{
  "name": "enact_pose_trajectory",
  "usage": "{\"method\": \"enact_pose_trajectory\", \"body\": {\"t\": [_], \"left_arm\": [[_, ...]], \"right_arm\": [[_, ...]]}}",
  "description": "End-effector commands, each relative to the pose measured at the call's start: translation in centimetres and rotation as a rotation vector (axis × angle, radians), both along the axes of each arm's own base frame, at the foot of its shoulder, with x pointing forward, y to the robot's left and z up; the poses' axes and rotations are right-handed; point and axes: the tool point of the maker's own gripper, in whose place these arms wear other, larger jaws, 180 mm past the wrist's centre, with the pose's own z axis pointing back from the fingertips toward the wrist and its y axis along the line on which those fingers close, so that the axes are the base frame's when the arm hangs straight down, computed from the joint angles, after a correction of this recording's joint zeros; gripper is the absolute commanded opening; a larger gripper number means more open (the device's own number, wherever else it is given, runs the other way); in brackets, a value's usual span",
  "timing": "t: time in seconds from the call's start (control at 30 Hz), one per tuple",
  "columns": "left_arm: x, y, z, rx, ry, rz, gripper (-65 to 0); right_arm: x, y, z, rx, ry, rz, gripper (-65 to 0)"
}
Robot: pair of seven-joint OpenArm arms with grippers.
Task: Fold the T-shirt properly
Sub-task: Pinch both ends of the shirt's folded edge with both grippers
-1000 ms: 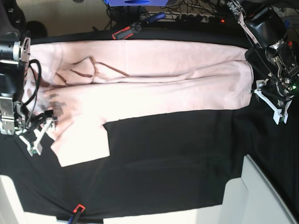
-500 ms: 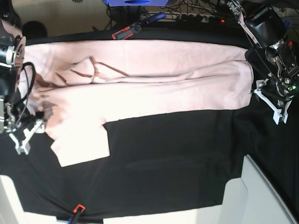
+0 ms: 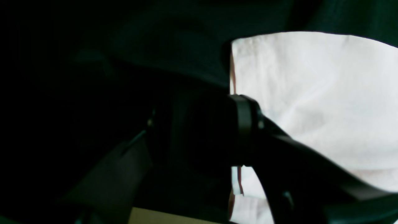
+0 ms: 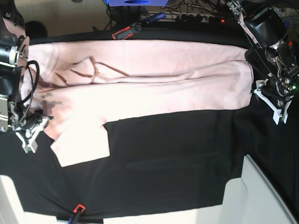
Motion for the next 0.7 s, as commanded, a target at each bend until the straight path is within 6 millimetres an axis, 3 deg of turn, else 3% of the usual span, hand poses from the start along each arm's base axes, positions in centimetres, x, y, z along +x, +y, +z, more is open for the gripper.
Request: {"method": "enact_pose_trajectory", "body": {"t": [0.0,0.07,0.43,0.6,0.67], "left_arm": [[1.1,0.5,1.3,0.017,-0.043,-0.002,-36.1],[1.3,0.4,1.3,0.013,-0.048,-0.003,-36.1],[2.3,0.5,2.0,0.005,-0.078,0.006,-35.8],[3.3,0.5,2.5,-0.006,-0.078,0.010,-23.3],[3.2,0.2,1.6,-0.033,-0.039,0.014,-23.2]], "right_arm": [[1.2,0.0,1.0,0.010,-0.026,0.006,-60.8],[1.1,-0.1,1.0,0.010,-0.025,0.005,-65.0],[0.1,0.0,0.3,0.009,-0.004,0.007,-64.7],[0.0,0.0,0.2,0.009,-0.002,0.009,-64.7],[0.0,0.0,0.2,0.009,-0.003,0.007,-64.7]]}}
